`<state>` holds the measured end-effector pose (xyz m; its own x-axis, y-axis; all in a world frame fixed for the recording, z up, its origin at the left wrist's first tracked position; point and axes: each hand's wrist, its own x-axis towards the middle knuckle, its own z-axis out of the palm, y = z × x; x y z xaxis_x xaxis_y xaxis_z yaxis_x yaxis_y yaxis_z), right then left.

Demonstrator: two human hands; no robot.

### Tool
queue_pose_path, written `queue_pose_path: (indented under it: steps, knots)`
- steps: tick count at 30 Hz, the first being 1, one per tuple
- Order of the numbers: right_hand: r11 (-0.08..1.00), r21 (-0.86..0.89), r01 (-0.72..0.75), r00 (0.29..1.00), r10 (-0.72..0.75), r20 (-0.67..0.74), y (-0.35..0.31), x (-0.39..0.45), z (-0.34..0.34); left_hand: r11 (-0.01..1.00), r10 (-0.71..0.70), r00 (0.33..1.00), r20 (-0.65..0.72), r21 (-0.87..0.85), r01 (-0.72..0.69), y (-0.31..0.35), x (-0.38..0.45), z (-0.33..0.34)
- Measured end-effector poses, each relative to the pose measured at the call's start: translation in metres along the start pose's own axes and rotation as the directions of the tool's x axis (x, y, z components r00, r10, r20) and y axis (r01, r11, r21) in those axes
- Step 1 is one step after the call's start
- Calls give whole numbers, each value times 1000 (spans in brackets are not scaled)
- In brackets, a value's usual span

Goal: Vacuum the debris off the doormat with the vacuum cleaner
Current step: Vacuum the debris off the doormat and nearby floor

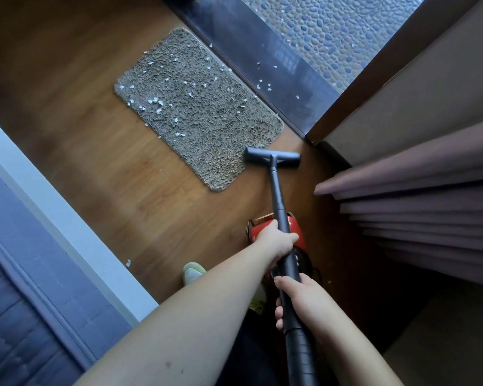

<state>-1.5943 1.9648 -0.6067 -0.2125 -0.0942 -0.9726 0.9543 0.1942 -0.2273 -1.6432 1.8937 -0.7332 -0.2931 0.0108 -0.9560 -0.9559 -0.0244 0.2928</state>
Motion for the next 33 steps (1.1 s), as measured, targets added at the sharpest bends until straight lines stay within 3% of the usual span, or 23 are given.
queue_pose_path:
  steps: [7, 10, 17, 33]
  knots:
    - [997, -79, -2, 1000, 0, -19, 7, -12, -12, 1000, -2, 1000, -24, -16, 1, -10, -8, 12]
    - [993, -120, -5, 1000, 6, 10, 14, -17, -7, 992, 16, 1000, -20, -123, -19, -21, -26, 1]
    - [982, -191, -8, 1000, 12, 19, 31, -21, 18, 991, 13, 997, -73, -130, -23, -45, -46, -29]
    - [955, -293, 56, 998, -59, -1, -3, -12, 22, 952, 66, 997, -46, -296, -77, -20, -19, -33]
